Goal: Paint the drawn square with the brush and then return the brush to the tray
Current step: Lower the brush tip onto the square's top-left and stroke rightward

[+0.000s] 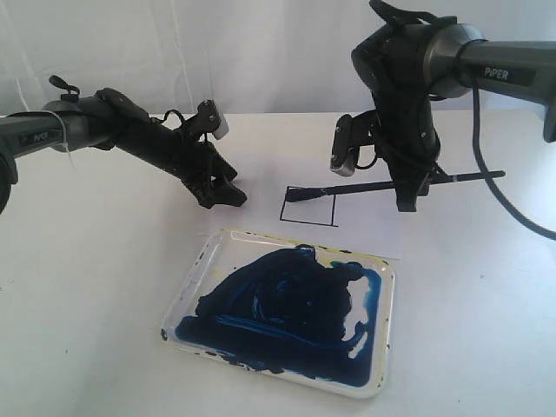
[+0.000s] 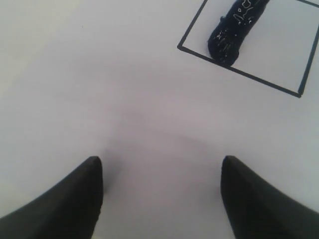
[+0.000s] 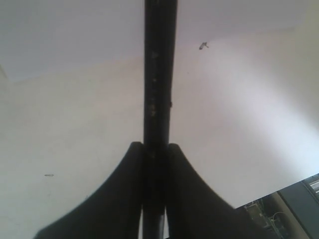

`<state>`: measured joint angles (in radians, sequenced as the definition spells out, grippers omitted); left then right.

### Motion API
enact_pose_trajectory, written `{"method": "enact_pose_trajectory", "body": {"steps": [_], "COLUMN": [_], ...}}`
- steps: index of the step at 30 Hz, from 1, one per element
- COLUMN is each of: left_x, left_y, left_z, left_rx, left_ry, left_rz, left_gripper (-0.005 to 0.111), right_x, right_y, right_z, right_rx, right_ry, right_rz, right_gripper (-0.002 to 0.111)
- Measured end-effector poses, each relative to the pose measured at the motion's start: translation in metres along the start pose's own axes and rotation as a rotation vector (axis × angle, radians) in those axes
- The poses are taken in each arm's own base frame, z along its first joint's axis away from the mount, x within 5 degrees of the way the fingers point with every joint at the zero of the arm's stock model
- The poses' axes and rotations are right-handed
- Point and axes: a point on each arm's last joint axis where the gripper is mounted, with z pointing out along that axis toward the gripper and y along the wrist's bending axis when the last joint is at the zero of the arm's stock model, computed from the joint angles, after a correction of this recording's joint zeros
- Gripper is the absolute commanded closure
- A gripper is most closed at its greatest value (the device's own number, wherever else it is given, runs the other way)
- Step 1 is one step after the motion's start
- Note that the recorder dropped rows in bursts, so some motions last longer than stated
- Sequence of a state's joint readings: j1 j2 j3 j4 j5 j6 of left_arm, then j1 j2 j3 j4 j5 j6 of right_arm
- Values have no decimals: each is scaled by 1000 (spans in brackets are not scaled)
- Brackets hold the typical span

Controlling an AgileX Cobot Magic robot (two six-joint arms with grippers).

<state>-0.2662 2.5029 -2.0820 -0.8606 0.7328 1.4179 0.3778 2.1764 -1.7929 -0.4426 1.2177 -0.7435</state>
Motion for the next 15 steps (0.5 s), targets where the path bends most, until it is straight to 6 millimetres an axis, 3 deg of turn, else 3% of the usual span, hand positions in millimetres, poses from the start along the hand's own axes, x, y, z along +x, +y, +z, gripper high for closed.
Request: {"method": "enact_pose_trajectory", "body": {"steps": [15], "left_x": [0], "left_y": [0], "left_z": [0], "left_rx": [0], "left_ry": [0], "left_rz": [0], "left_gripper": [37], "right_x": [0], "right_y": [0], "right_z": [0], "right_rx": [3], "right_ry": [2], "right_rz": [43], "right_gripper": [108]}}
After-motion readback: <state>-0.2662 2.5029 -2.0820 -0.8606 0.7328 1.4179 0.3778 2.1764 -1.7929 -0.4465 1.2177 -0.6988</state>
